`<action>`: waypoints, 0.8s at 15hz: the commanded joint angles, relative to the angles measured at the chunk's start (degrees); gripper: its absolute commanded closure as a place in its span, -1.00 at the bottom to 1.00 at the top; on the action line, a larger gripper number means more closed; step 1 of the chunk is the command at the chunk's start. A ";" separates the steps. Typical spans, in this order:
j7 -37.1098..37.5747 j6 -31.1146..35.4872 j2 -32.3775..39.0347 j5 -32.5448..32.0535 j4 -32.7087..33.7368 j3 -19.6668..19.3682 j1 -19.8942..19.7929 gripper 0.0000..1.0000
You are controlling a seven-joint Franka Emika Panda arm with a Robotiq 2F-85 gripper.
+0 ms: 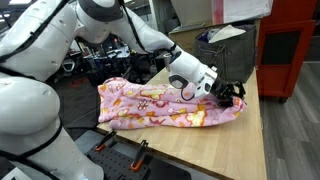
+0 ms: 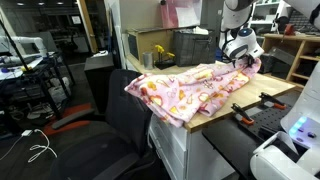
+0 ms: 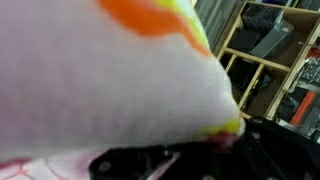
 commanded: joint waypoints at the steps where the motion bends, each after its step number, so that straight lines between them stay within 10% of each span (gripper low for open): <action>1: 0.05 1.30 1.90 3.13 2.04 -0.79 -1.48 0.95; 12: -7.00 0.42 -12.76 3.20 -6.40 11.56 -13.83 0.95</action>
